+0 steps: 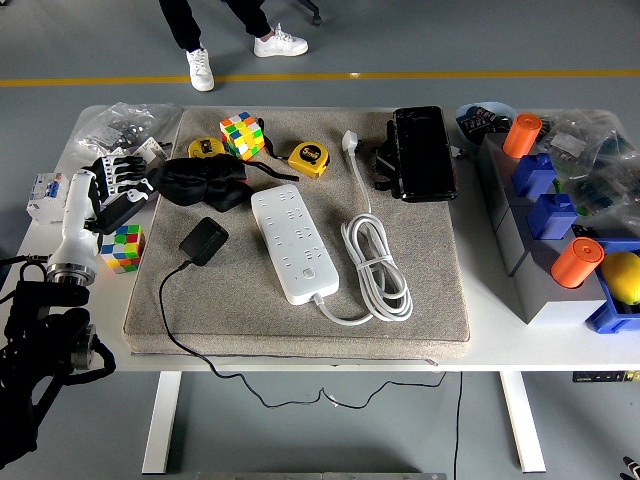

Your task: Put the plug near the board,insert it into the board,press the button,pull the plug out

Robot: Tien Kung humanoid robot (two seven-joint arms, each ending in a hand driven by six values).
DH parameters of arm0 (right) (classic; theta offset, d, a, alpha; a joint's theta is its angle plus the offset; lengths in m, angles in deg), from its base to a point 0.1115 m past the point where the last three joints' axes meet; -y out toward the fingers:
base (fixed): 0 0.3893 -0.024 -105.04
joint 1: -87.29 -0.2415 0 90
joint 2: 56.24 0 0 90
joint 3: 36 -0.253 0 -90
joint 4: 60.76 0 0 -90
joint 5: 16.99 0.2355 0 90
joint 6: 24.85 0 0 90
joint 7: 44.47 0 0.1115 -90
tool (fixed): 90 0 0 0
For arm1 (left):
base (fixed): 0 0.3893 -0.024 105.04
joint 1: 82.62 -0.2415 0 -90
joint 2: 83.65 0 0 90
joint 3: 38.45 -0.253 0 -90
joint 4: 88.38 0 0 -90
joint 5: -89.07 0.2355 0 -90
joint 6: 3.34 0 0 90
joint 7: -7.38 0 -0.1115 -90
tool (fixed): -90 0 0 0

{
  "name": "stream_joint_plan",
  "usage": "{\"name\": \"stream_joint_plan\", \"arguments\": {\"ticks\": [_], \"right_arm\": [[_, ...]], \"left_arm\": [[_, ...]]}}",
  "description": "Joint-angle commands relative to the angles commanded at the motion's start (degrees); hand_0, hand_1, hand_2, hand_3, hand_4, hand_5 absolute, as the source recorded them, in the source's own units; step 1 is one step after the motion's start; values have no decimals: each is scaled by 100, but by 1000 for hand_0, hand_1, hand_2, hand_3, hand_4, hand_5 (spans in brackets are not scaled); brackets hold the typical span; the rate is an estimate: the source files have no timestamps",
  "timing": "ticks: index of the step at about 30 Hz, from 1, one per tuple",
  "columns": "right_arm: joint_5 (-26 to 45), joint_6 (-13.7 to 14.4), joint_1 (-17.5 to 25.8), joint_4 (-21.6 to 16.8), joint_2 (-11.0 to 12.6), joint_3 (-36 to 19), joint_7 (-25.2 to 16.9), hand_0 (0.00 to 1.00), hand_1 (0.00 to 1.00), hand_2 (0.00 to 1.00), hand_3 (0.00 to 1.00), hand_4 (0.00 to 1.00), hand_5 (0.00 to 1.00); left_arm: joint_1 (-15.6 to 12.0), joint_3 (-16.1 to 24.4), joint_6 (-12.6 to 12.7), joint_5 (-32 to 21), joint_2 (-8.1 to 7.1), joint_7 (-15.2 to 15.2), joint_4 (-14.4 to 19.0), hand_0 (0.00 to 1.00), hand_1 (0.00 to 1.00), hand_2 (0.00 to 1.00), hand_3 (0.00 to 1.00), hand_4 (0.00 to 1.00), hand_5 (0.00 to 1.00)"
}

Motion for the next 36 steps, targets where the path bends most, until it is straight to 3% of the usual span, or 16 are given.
{"name": "stream_joint_plan", "arguments": {"ticks": [5,6,11,14,21,36], "right_arm": [[-1,6,-16,-5,4,-7,-11,611,666,664,538,815,504],[0,7,-15,-6,1,-13,-13,611,666,664,539,815,503],[0,0,5,2,0,-26,-7,611,666,664,539,815,503],[-3,-1,12,3,8,-30,-7,611,666,664,538,816,503],[-3,-4,15,-4,4,-21,-16,611,666,664,539,816,502],[-2,1,0,-8,26,11,-17,611,666,662,538,815,500]], "left_arm": [[99,-26,-20,1013,51,527,-42,602,661,674,636,934,444],[114,-33,-38,1265,63,652,-49,642,705,722,713,998,526],[189,-154,-140,2368,92,1175,-71,642,705,722,713,998,526],[202,-208,-211,2767,129,1443,-92,679,729,747,734,998,564],[213,-351,-346,3044,166,1722,-135,686,734,747,737,998,596],[318,-671,-383,3300,198,2003,-439,678,695,706,731,998,586]]}}
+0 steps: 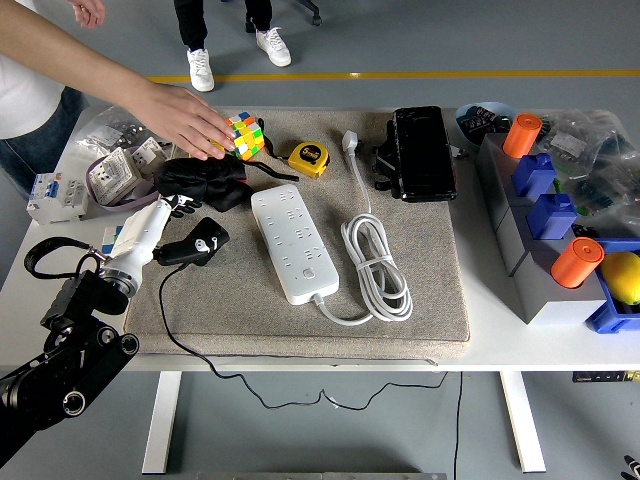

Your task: Put the plug near the board,insert it into the board,press the button,pull the plug out

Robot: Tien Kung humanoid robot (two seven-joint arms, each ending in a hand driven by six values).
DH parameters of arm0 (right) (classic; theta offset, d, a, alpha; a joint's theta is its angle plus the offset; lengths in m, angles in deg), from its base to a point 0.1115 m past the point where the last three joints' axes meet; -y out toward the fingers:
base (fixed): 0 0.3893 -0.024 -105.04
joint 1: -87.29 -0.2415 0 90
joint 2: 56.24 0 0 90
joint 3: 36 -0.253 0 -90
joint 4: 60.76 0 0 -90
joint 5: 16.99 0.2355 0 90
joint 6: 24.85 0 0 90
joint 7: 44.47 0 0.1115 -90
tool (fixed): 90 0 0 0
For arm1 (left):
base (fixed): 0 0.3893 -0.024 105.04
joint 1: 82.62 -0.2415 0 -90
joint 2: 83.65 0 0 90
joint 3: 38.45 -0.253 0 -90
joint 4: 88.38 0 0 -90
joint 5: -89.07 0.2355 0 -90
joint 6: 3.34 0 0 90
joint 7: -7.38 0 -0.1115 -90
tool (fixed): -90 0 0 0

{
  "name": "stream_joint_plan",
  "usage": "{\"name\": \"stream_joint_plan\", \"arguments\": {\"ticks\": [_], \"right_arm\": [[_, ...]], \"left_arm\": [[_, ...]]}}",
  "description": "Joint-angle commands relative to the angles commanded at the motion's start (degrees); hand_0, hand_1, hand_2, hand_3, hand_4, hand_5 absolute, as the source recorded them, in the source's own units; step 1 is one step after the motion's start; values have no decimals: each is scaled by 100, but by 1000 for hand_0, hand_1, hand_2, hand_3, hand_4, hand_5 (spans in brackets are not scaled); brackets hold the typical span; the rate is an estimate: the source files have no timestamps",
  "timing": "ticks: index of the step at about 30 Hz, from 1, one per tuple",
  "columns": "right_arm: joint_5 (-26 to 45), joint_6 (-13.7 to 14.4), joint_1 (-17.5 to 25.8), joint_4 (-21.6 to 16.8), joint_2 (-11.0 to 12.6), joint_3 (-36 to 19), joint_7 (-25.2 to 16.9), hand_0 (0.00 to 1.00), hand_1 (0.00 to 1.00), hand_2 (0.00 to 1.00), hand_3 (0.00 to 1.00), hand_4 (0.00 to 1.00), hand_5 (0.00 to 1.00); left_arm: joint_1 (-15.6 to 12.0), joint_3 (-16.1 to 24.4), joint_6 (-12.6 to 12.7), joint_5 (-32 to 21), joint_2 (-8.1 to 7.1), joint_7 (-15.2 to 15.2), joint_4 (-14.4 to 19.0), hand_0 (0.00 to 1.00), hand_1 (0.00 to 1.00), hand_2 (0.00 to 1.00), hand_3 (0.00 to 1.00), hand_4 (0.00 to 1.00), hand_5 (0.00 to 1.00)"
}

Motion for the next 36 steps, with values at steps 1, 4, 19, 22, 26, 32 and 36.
{"name": "stream_joint_plan", "arguments": {"ticks": [1,4,19,22,26,32,36], "right_arm": [[3,0,2,2,0,4,0,611,666,662,538,815,500],[1,1,10,-3,1,7,-2,611,666,662,538,815,500],[-5,7,7,-11,5,-4,-10,610,666,663,537,815,497],[-7,8,11,-13,1,-7,-12,610,666,663,537,815,497],[-11,9,18,-16,2,-10,-13,611,665,663,537,815,497],[-16,11,10,-19,4,-25,-12,610,665,663,536,815,497],[-14,9,11,-18,3,-25,-13,610,665,663,536,814,496]], "left_arm": [[6,-16,-3,12,4,12,-23,678,695,706,731,998,586],[14,-63,-7,46,19,49,-82,678,695,706,731,998,586],[166,-206,99,176,92,192,-309,510,583,594,644,998,349],[178,-234,107,196,97,208,-325,510,583,594,644,998,349],[196,-243,146,198,110,194,-342,436,535,555,574,998,303],[243,-270,205,125,117,135,-364,388,507,533,544,988,255],[259,-300,211,87,123,129,-384,348,484,523,540,809,88]]}}
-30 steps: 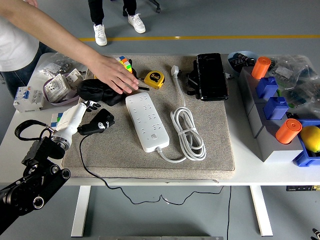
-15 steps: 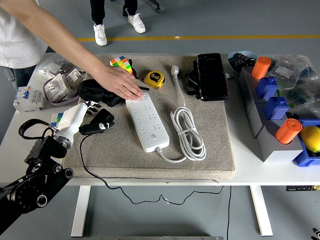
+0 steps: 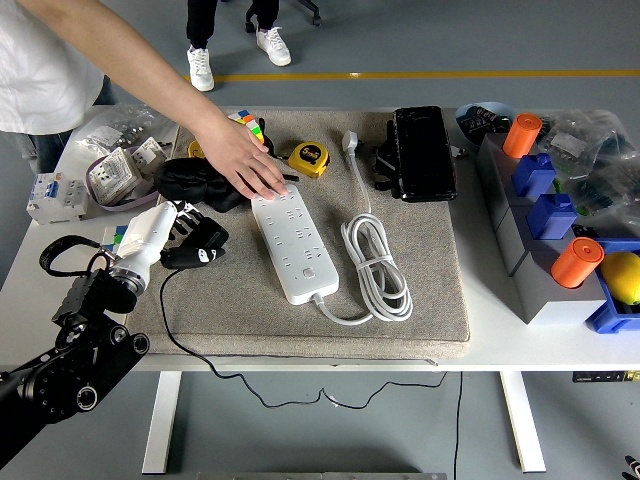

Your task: Put the plug near the board,insert it into the board,press the button,pull the plug out

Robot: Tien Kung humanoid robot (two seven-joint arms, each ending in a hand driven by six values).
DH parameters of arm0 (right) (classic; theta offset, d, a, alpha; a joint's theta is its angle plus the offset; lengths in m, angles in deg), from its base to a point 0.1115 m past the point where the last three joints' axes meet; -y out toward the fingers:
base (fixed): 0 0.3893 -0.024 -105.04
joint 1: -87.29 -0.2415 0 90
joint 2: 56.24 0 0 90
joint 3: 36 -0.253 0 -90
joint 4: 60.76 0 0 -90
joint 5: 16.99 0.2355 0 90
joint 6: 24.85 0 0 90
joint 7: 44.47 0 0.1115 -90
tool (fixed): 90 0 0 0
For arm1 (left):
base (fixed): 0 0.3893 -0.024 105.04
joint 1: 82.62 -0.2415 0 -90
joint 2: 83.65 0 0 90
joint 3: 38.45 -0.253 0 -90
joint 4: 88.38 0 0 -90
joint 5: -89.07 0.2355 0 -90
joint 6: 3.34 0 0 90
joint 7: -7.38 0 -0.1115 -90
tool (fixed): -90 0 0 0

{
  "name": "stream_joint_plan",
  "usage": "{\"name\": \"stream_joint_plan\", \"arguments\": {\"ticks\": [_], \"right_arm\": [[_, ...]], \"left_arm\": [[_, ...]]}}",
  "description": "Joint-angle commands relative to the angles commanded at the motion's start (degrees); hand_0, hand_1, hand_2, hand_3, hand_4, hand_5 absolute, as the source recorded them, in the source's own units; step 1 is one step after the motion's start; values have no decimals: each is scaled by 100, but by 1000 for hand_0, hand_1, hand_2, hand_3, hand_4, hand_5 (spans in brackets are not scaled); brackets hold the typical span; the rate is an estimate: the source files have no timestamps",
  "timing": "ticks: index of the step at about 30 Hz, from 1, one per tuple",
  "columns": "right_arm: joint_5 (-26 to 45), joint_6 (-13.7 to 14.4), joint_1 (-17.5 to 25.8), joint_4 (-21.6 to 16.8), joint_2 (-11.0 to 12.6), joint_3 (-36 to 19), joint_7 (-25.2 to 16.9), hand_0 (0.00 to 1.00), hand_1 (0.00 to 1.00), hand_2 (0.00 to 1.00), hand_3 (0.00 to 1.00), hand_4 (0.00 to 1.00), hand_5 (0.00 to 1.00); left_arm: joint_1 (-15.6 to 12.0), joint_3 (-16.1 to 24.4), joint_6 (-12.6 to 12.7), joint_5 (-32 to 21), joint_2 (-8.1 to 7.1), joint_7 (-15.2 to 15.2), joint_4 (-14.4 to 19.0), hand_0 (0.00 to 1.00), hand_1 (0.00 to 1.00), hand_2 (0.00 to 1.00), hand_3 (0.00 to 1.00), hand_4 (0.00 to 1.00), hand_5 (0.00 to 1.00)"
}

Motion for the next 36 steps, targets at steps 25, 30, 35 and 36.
{"name": "stream_joint_plan", "arguments": {"ticks": [25,30,35,36], "right_arm": [[2,-6,12,0,-6,-13,-3,610,665,660,537,814,496],[0,-8,12,-3,-9,-9,-4,610,665,660,536,814,496],[6,-9,3,-1,-8,-18,-3,610,665,660,536,814,496],[6,-8,2,0,-7,-21,-3,609,665,661,536,814,496]], "left_arm": [[-3,-40,36,-485,-81,-354,296,241,375,392,534,776,14],[102,-248,-153,-945,-193,-674,442,241,369,392,533,775,17],[363,-603,-363,-1214,-307,-844,502,241,369,392,533,775,17],[434,-684,-425,-1260,-324,-874,497,241,371,389,530,774,23]]}}
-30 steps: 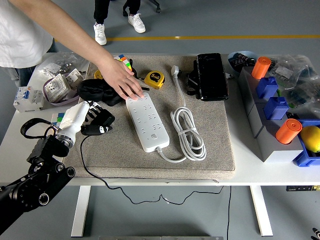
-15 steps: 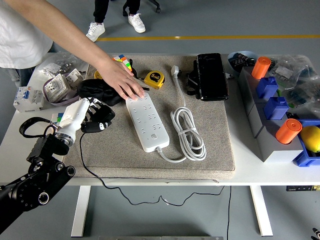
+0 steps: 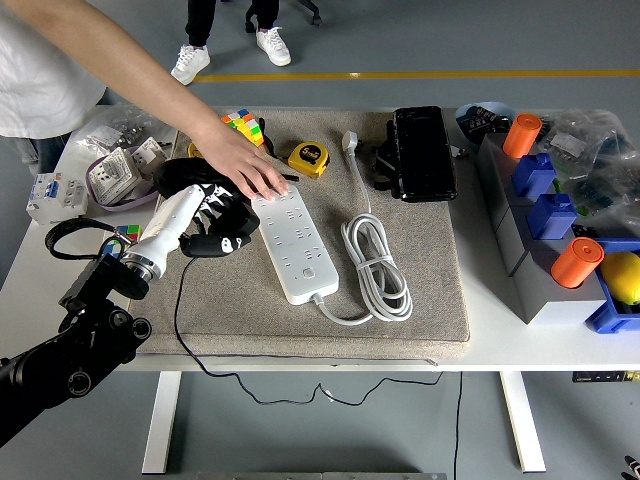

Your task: Put the plug near the board,insert it into the board,press the button,pull the plug out

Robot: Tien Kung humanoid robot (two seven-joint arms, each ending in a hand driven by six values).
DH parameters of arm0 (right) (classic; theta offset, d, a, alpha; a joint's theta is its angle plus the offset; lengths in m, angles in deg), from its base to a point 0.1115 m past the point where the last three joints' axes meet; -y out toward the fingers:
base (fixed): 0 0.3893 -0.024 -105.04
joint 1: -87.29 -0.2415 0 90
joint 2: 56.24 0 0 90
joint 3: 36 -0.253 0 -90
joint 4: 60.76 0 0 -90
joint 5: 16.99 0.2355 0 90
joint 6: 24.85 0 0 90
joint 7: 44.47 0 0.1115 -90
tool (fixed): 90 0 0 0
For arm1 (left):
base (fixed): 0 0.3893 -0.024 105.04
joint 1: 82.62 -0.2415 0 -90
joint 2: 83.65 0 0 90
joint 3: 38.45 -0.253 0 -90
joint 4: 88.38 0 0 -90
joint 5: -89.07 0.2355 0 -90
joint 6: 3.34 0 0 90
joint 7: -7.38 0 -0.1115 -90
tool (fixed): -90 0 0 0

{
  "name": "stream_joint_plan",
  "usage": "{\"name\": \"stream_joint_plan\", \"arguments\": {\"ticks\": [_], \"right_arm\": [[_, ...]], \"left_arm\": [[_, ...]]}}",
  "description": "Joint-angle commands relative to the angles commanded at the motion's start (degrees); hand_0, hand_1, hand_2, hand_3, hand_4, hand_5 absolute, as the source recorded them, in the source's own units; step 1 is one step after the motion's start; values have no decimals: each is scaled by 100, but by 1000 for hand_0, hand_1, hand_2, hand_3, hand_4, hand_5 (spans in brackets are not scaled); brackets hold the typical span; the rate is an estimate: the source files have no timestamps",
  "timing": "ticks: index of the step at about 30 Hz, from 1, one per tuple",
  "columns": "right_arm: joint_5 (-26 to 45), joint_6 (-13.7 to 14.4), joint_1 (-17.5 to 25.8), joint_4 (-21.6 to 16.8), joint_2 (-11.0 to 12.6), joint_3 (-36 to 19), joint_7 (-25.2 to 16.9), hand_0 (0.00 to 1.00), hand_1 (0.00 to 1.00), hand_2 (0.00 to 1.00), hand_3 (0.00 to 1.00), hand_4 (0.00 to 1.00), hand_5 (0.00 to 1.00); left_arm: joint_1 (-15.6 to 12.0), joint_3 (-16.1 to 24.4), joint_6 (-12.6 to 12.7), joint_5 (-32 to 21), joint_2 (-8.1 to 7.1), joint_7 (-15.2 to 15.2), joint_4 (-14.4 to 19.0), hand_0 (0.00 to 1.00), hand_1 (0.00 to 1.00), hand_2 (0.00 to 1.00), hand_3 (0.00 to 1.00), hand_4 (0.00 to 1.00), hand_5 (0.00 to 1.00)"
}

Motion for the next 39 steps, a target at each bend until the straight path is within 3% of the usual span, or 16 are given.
{"name": "stream_joint_plan", "arguments": {"ticks": [8,23,39], "right_arm": [[0,-1,-5,-4,8,7,-1,610,665,660,536,814,496],[2,-2,-17,-7,18,28,3,610,665,661,536,813,495],[2,-3,-19,-8,30,65,3,611,665,661,537,814,493]], "left_arm": [[347,-429,-214,-54,-22,-33,-85,240,371,387,529,777,27],[544,-720,-287,-53,89,21,-342,246,377,390,530,783,35],[602,-820,-337,-29,106,57,-523,250,387,393,532,781,43]]}}
